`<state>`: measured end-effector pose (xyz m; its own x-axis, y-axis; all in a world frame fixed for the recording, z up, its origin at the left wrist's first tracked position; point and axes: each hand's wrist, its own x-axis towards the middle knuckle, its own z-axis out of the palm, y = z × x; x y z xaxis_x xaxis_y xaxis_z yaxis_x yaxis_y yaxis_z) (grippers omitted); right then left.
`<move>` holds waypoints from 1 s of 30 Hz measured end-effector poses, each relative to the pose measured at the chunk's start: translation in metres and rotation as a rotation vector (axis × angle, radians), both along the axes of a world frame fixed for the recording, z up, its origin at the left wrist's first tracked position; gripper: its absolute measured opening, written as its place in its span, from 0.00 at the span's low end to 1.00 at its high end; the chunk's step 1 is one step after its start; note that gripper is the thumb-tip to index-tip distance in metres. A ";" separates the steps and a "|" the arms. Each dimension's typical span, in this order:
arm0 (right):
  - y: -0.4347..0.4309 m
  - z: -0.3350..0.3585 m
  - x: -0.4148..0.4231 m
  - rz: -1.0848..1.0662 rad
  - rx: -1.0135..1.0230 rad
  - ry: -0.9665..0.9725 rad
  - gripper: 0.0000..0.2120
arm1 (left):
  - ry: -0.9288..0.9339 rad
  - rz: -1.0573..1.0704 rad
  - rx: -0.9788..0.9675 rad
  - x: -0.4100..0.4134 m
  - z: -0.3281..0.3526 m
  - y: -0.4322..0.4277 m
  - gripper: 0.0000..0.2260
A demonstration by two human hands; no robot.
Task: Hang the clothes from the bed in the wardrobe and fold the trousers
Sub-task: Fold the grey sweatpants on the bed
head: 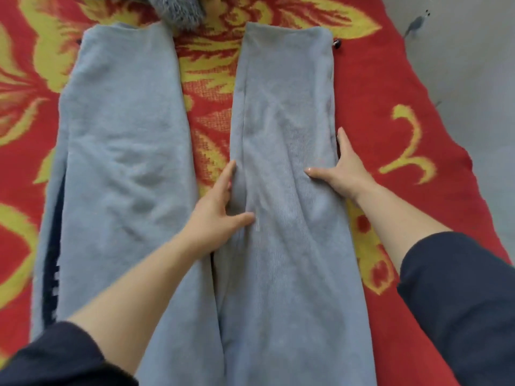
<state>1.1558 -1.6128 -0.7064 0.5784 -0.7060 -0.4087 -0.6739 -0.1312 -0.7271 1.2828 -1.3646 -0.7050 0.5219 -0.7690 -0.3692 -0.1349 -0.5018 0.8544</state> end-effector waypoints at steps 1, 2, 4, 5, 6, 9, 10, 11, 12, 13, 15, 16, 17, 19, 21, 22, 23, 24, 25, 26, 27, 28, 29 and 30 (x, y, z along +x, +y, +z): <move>0.012 0.000 -0.014 -0.006 -0.031 0.012 0.51 | -0.062 0.110 0.005 -0.012 0.001 0.012 0.42; 0.023 -0.001 -0.028 -0.009 -0.073 0.024 0.47 | -0.169 0.221 0.039 -0.018 0.003 0.022 0.38; 0.039 -0.001 -0.054 -0.067 -0.110 0.032 0.40 | -0.294 0.381 0.132 -0.022 0.011 0.031 0.35; 0.045 0.001 -0.068 -0.110 -0.085 0.026 0.39 | -0.328 0.399 0.172 -0.025 0.016 0.034 0.34; 0.051 0.003 -0.082 -0.139 -0.045 0.018 0.39 | -0.379 0.364 0.195 -0.032 0.021 0.038 0.33; 0.079 0.010 -0.121 -0.193 0.074 -0.006 0.37 | -0.577 0.109 0.141 -0.086 0.035 0.062 0.30; 0.095 0.014 -0.137 -0.210 0.115 -0.012 0.35 | -0.609 0.016 0.110 -0.117 0.038 0.080 0.28; 0.105 0.014 -0.147 -0.228 0.156 -0.024 0.33 | -0.612 -0.070 0.096 -0.145 0.036 0.092 0.27; 0.118 0.015 -0.159 -0.230 0.191 -0.020 0.33 | -0.578 -0.150 0.110 -0.176 0.032 0.107 0.27; 0.132 0.018 -0.172 -0.215 0.214 -0.006 0.32 | -0.521 -0.208 0.134 -0.208 0.031 0.124 0.26; 0.157 0.023 -0.193 -0.148 0.234 0.023 0.31 | -0.414 -0.240 0.177 -0.270 0.025 0.151 0.26; 0.166 0.025 -0.202 -0.125 0.241 0.028 0.31 | -0.403 -0.256 0.197 -0.297 0.025 0.161 0.26; 0.175 0.028 -0.210 -0.110 0.245 0.034 0.31 | -0.391 -0.275 0.211 -0.321 0.028 0.167 0.26; 0.192 0.032 -0.224 -0.091 0.247 0.045 0.33 | -0.359 -0.293 0.268 -0.361 0.034 0.174 0.29; 0.203 0.035 -0.234 -0.083 0.237 0.049 0.34 | -0.195 -0.292 0.347 -0.393 0.034 0.177 0.32; 0.206 0.036 -0.237 -0.085 0.233 0.048 0.34 | -0.145 -0.288 0.390 -0.404 0.033 0.178 0.33; 0.207 0.037 -0.238 -0.086 0.231 0.046 0.34 | -0.143 -0.270 0.431 -0.411 0.032 0.175 0.35; 0.206 0.039 -0.238 -0.084 0.230 0.047 0.34 | -0.159 -0.255 0.477 -0.418 0.031 0.169 0.36; 0.204 0.039 -0.238 -0.082 0.230 0.045 0.34 | -0.172 -0.238 0.523 -0.424 0.030 0.162 0.38; 0.202 0.039 -0.238 -0.078 0.224 0.049 0.33 | -0.187 -0.236 0.577 -0.430 0.030 0.153 0.41; 0.201 0.039 -0.239 -0.072 0.207 0.058 0.33 | -0.221 -0.248 0.635 -0.436 0.030 0.144 0.43; 0.202 0.038 -0.239 -0.062 0.181 0.075 0.33 | -0.254 -0.259 0.700 -0.441 0.029 0.134 0.45; 0.204 0.037 -0.241 -0.053 0.152 0.103 0.34 | -0.276 -0.256 0.753 -0.445 0.028 0.125 0.44; 0.206 0.035 -0.243 -0.050 0.137 0.136 0.36 | -0.293 -0.248 0.793 -0.448 0.028 0.118 0.41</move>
